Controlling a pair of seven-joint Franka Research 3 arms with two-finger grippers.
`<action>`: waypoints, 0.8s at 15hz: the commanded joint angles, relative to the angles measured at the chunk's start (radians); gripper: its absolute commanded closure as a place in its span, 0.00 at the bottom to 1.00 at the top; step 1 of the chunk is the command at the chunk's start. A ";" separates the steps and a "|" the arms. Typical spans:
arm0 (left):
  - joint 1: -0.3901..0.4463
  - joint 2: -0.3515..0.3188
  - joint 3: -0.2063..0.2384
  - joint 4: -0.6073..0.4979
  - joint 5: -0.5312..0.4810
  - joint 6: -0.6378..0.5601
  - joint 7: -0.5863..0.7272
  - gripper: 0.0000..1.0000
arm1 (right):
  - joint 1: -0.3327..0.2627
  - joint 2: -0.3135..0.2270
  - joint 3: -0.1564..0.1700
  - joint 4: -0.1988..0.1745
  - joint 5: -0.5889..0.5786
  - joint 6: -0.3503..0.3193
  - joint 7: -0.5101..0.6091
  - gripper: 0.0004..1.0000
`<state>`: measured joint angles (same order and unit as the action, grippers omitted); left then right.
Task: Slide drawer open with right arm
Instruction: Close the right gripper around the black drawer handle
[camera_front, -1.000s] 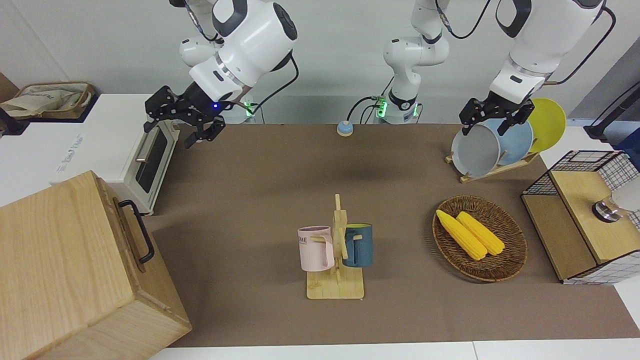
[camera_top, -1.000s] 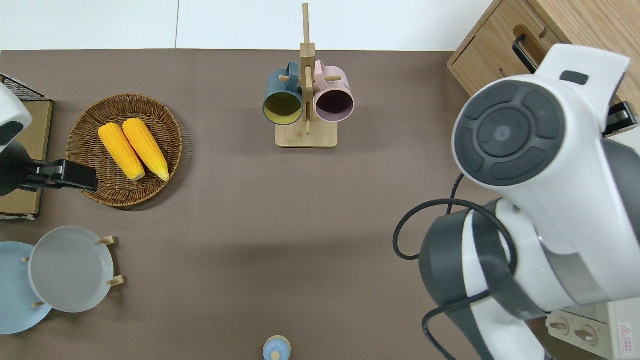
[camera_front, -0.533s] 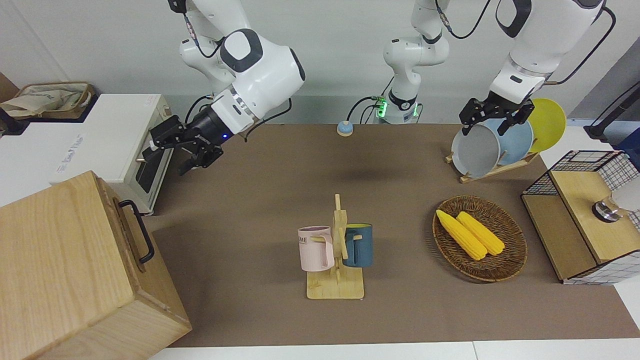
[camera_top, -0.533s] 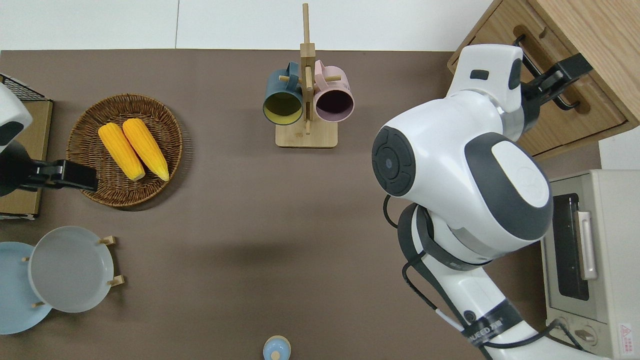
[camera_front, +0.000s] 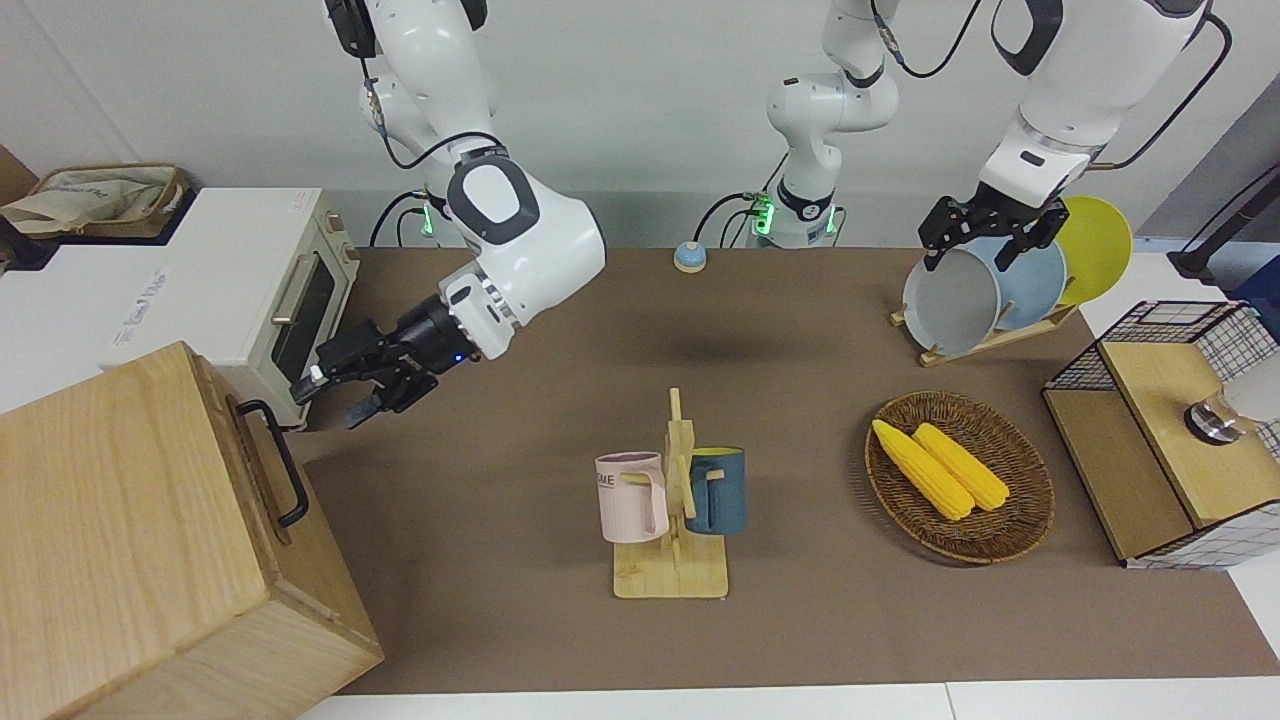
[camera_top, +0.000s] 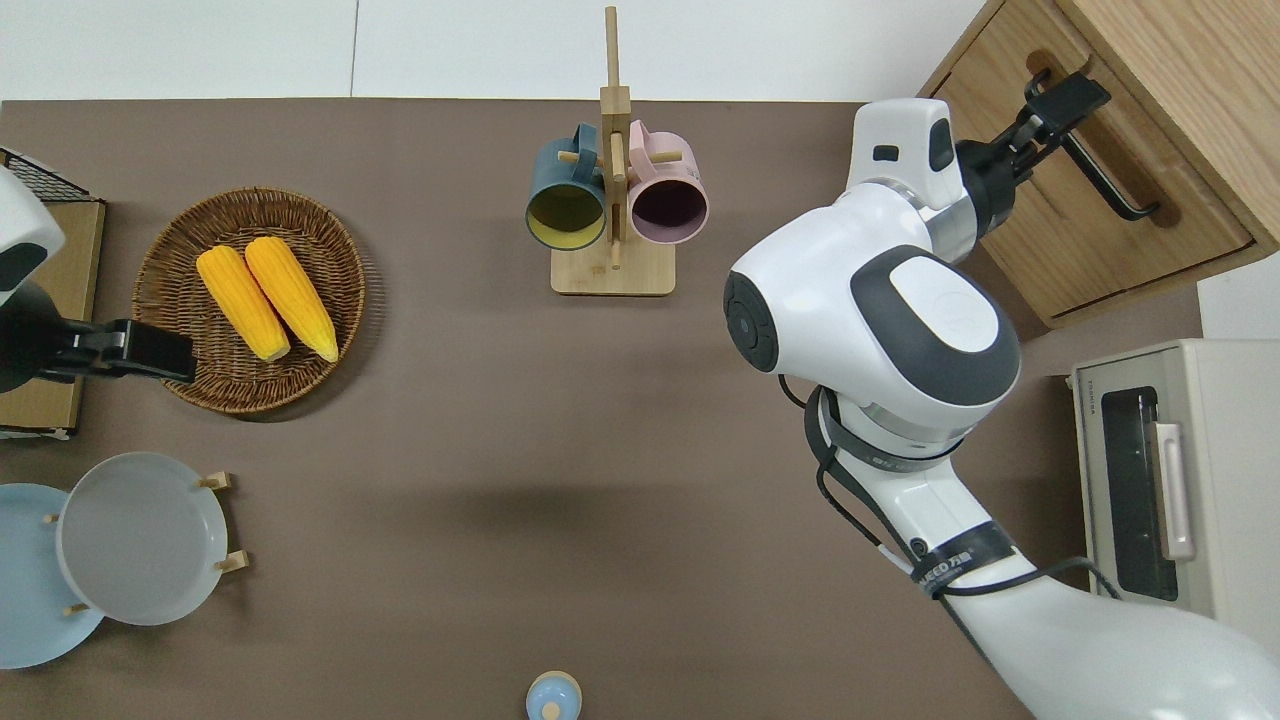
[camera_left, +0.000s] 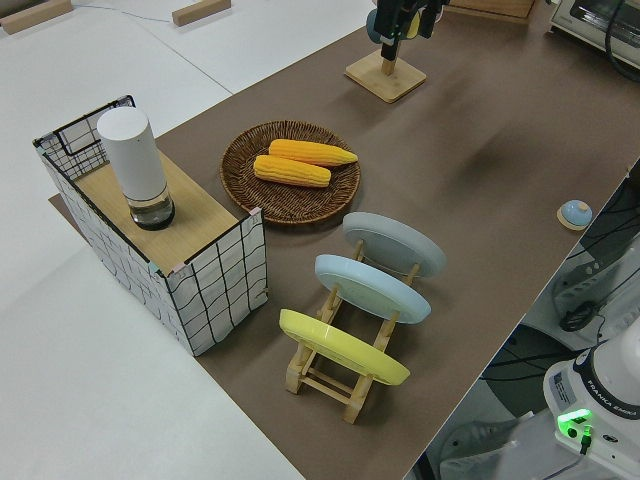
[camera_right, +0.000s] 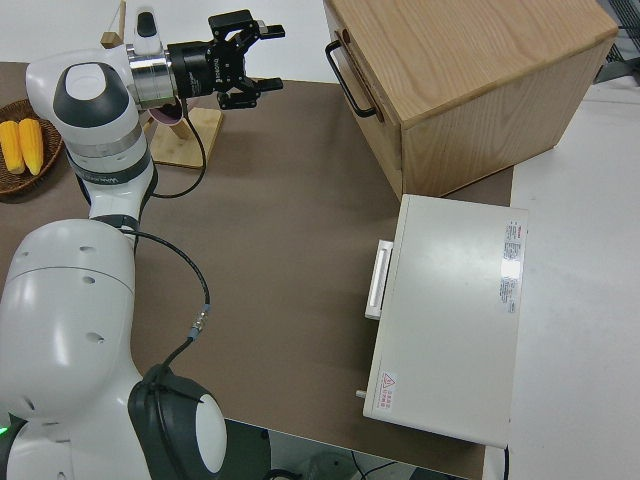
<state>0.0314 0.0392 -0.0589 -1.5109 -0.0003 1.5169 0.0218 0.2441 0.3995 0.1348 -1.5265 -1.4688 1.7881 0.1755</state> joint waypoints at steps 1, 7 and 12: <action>0.005 0.011 -0.007 0.026 0.017 -0.020 0.009 0.01 | -0.037 0.048 0.008 -0.004 -0.126 0.036 0.082 0.02; 0.005 0.011 -0.007 0.026 0.017 -0.020 0.009 0.01 | -0.055 0.133 0.003 -0.004 -0.241 0.025 0.220 0.02; 0.005 0.011 -0.007 0.024 0.017 -0.020 0.009 0.01 | -0.059 0.170 -0.014 -0.004 -0.324 0.019 0.271 0.02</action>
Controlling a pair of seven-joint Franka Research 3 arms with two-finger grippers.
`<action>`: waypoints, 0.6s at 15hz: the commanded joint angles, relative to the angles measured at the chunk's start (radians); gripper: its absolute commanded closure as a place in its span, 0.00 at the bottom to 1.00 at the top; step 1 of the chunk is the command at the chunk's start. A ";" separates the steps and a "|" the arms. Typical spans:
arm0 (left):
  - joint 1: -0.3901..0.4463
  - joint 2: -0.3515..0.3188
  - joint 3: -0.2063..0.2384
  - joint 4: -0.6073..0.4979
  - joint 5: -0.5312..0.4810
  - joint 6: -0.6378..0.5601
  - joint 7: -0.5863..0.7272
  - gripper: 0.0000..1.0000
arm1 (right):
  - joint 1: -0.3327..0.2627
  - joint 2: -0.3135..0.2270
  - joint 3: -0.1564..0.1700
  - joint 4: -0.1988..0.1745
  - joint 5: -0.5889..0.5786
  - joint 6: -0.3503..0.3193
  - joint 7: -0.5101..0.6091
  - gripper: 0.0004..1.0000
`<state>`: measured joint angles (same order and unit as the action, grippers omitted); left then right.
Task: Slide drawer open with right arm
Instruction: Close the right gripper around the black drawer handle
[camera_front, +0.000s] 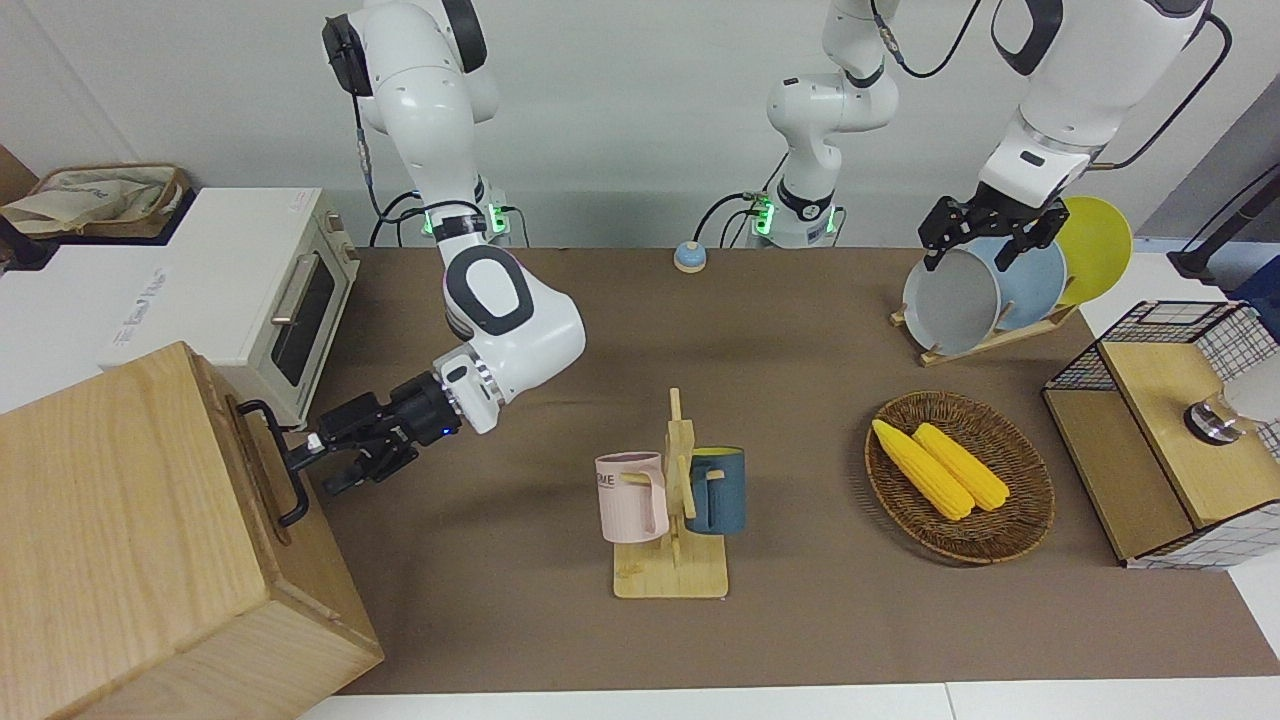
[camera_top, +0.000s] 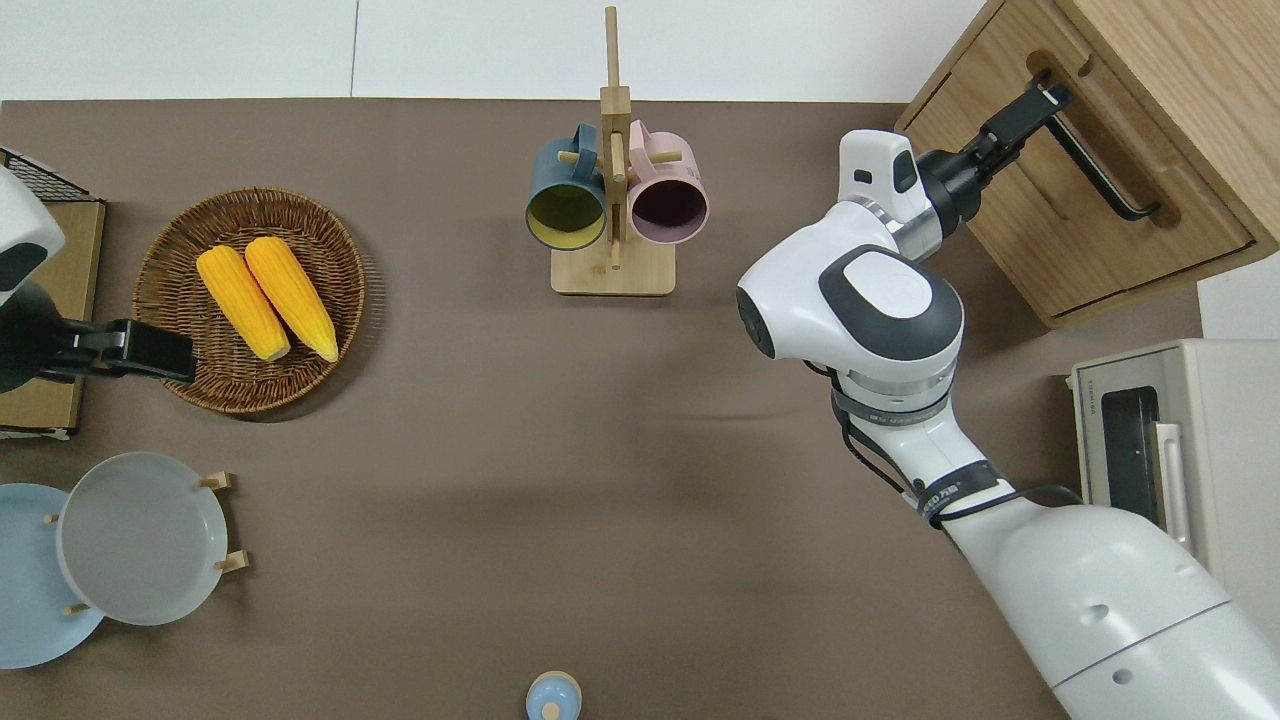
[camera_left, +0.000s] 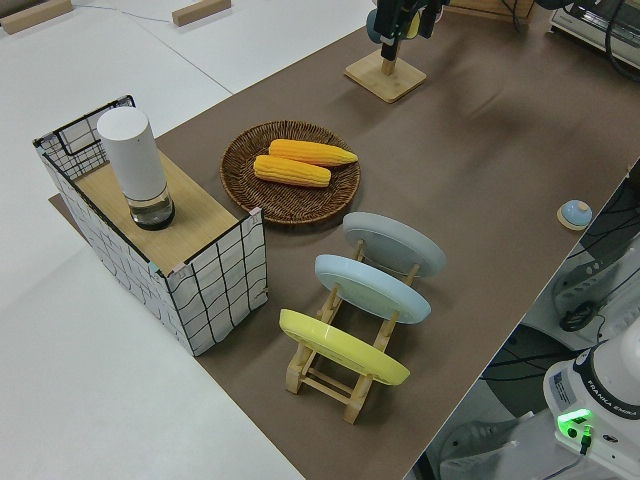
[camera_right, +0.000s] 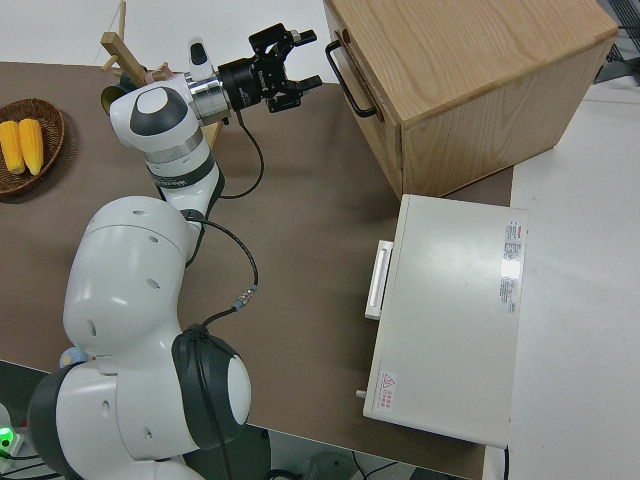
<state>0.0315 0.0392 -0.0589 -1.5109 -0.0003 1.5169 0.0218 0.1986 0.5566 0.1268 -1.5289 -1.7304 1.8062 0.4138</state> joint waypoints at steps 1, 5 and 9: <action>0.005 0.011 -0.007 0.026 0.017 -0.020 0.009 0.01 | -0.013 0.016 -0.006 -0.002 -0.067 0.001 0.036 0.02; 0.005 0.011 -0.007 0.026 0.017 -0.020 0.009 0.01 | -0.024 0.019 -0.007 -0.002 -0.092 0.001 0.042 0.14; 0.005 0.011 -0.007 0.024 0.017 -0.020 0.009 0.01 | -0.030 0.019 -0.007 -0.003 -0.093 -0.001 0.033 0.76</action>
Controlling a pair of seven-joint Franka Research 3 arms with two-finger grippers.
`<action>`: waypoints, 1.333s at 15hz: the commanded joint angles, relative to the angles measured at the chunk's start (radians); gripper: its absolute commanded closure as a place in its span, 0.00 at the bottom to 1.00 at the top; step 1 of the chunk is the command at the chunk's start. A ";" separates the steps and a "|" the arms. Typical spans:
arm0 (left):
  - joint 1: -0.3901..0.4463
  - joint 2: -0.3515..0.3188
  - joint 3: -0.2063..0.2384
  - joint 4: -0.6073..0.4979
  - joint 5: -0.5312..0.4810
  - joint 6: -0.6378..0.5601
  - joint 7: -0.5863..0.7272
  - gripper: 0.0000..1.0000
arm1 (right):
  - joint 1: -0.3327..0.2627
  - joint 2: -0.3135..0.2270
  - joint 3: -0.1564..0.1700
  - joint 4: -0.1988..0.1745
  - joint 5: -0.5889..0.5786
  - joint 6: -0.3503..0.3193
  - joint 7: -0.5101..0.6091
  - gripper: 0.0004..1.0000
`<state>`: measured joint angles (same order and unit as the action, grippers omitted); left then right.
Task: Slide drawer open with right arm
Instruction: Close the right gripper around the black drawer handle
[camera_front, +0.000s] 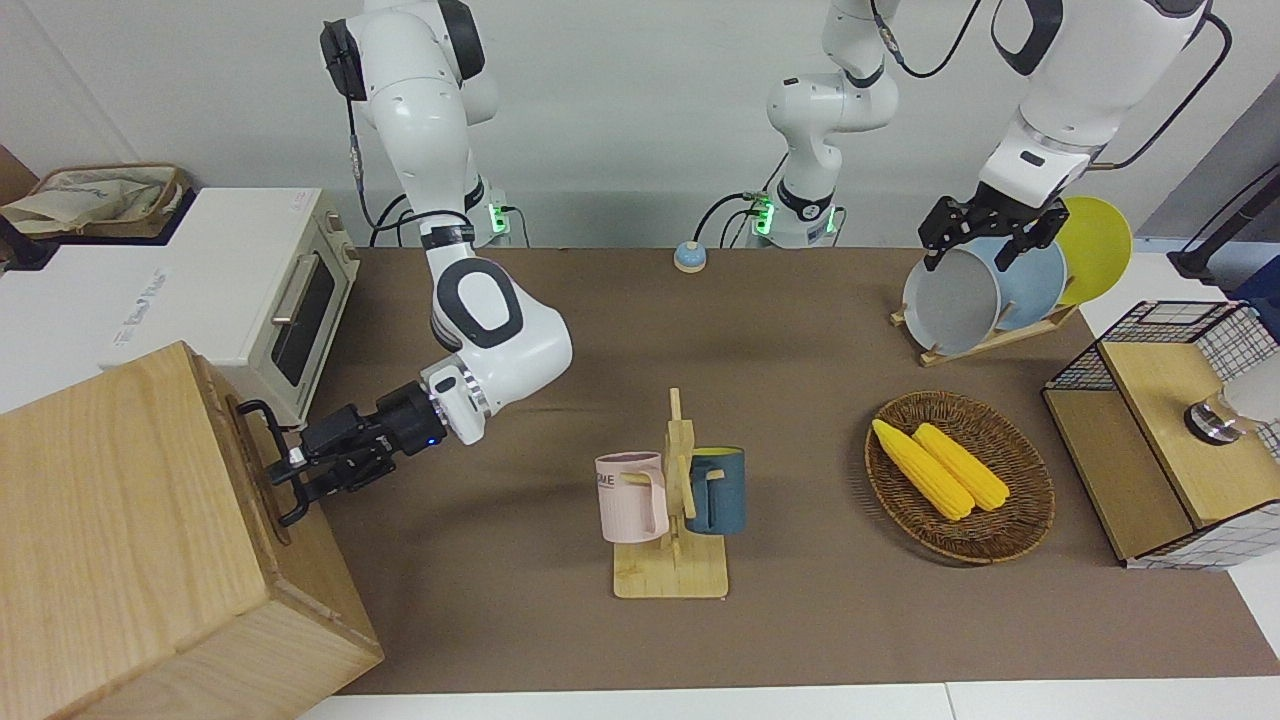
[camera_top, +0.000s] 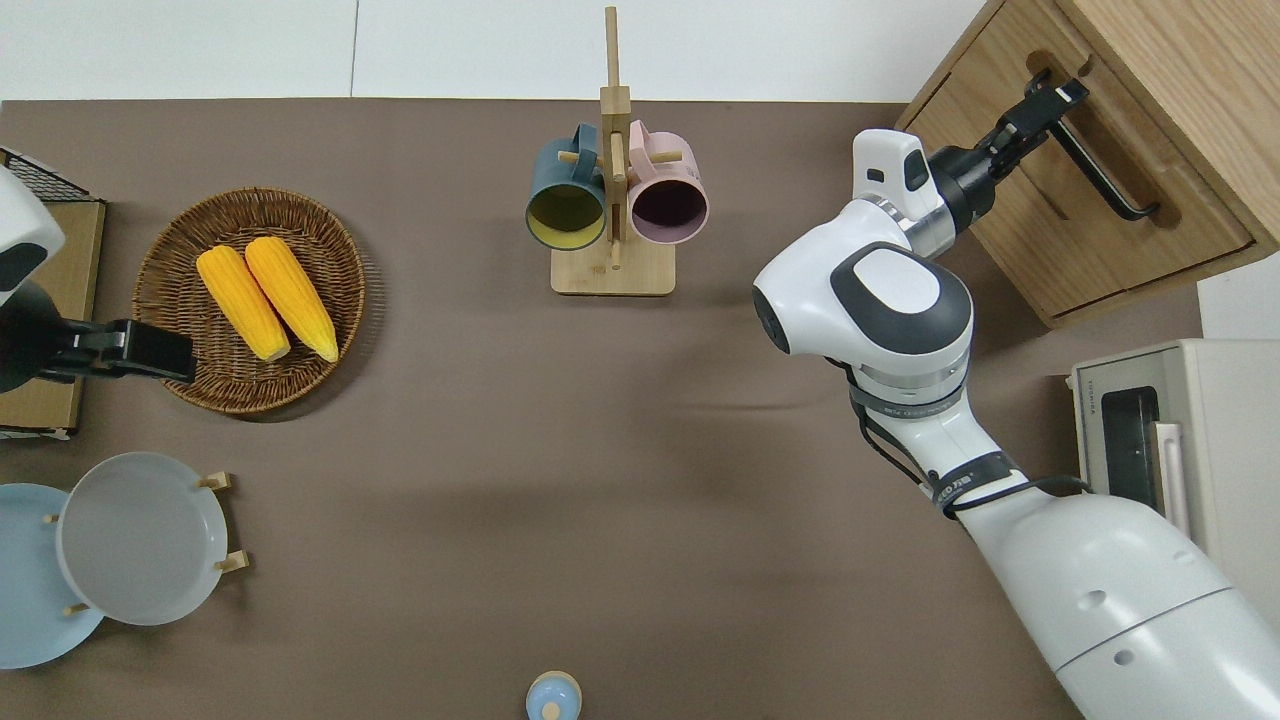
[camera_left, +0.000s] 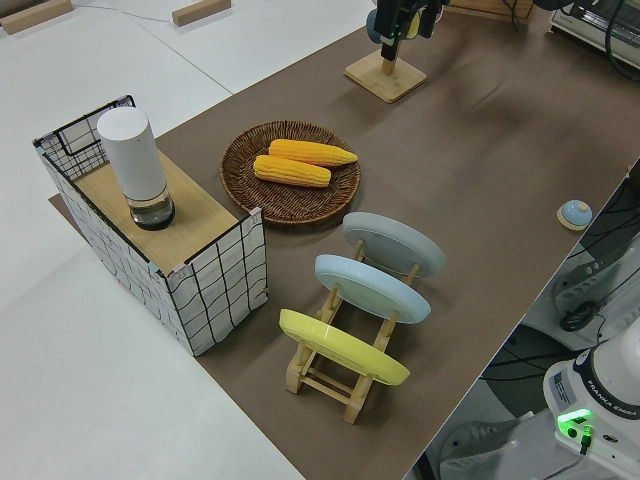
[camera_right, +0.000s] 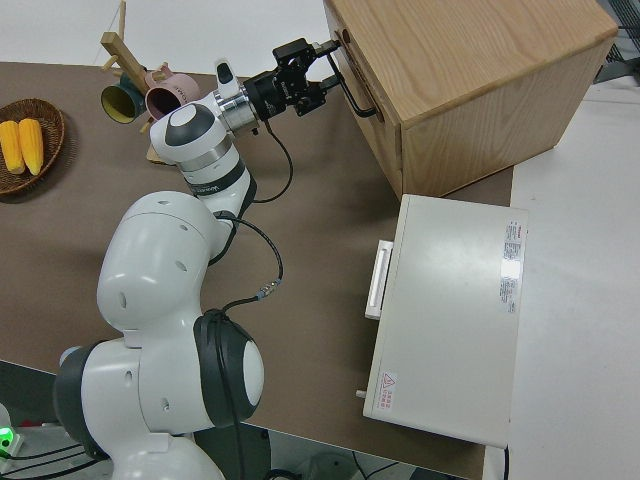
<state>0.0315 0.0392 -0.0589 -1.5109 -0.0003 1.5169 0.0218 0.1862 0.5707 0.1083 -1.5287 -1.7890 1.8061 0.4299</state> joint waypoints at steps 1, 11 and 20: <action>0.005 0.011 -0.007 0.024 0.017 -0.020 0.009 0.01 | -0.016 0.005 0.011 -0.005 -0.035 -0.008 0.013 0.92; 0.005 0.011 -0.007 0.024 0.017 -0.020 0.009 0.01 | 0.004 0.001 0.013 -0.033 -0.033 -0.063 0.018 1.00; 0.005 0.011 -0.007 0.026 0.017 -0.020 0.009 0.01 | 0.122 -0.002 0.024 -0.031 0.054 -0.194 0.016 1.00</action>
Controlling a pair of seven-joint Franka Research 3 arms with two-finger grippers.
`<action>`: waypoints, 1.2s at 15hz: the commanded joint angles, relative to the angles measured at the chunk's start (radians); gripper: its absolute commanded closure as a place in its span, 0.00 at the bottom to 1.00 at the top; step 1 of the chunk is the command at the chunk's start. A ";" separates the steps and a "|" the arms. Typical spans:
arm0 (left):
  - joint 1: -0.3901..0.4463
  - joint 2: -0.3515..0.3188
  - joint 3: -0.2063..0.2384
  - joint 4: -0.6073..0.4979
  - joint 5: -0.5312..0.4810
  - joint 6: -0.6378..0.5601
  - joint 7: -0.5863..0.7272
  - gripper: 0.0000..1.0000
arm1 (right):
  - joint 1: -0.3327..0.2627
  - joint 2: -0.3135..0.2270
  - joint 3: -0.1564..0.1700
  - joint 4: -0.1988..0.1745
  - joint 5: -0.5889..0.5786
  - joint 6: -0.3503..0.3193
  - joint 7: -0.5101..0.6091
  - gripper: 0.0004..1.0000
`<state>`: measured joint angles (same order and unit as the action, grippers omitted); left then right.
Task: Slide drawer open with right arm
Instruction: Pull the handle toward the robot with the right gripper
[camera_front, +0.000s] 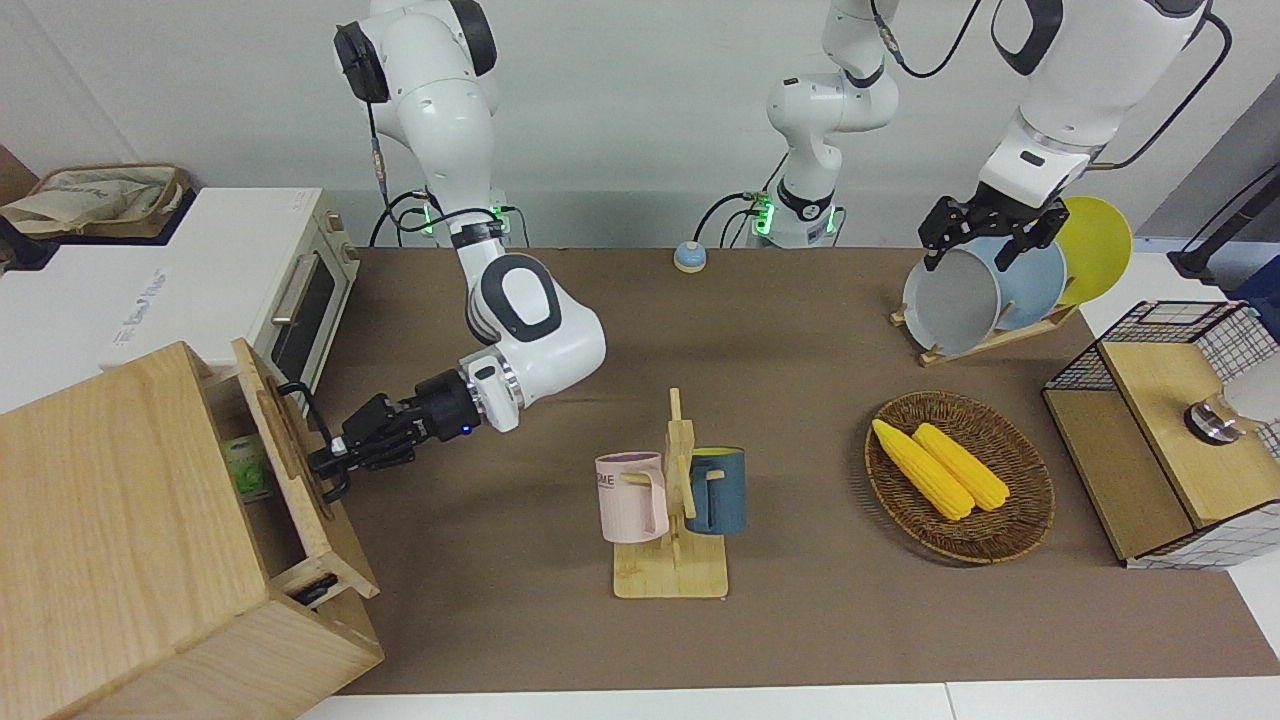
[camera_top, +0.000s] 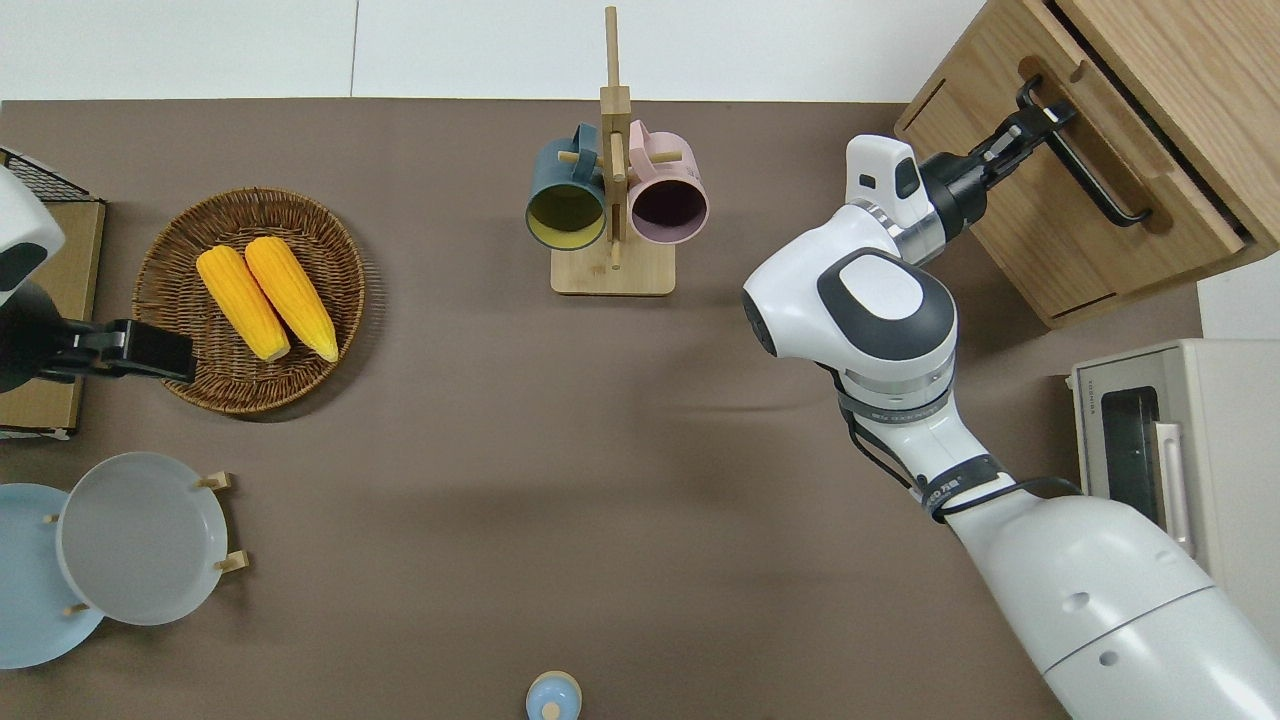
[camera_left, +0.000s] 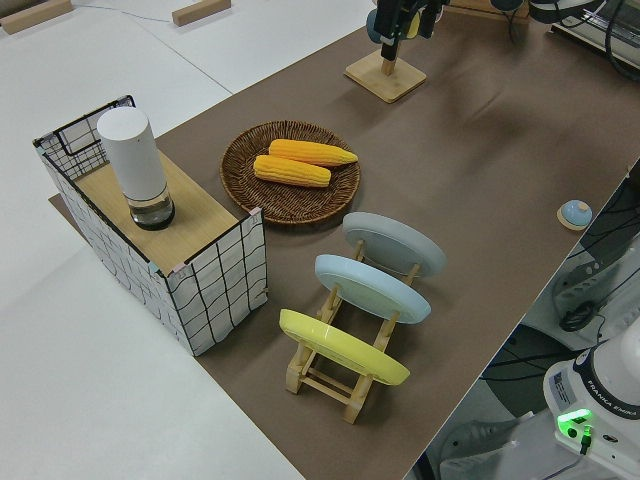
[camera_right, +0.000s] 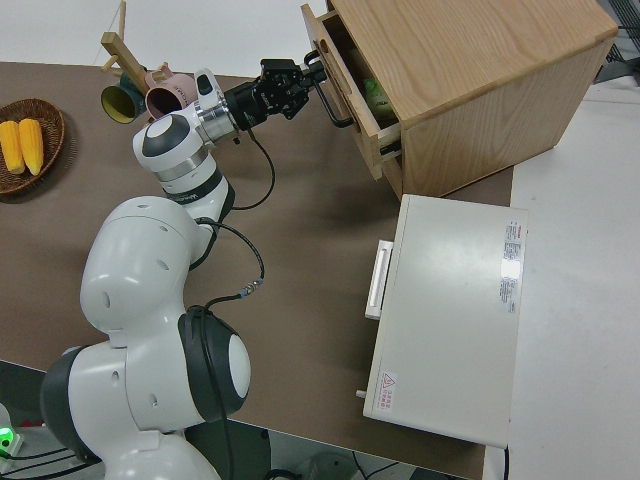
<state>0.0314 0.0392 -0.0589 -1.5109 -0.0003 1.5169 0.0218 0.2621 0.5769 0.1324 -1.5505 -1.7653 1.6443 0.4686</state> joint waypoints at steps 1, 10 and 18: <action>0.005 0.011 -0.007 0.026 0.017 -0.020 0.009 0.01 | 0.066 -0.008 0.000 -0.008 0.046 -0.052 -0.022 1.00; 0.005 0.011 -0.007 0.026 0.017 -0.020 0.009 0.01 | 0.219 -0.011 0.000 0.010 0.167 -0.161 -0.027 1.00; 0.005 0.011 -0.007 0.026 0.017 -0.020 0.009 0.01 | 0.305 -0.011 0.000 0.036 0.230 -0.212 -0.028 1.00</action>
<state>0.0315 0.0392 -0.0589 -1.5109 -0.0003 1.5169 0.0218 0.5348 0.5650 0.1335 -1.5402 -1.5590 1.4244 0.4686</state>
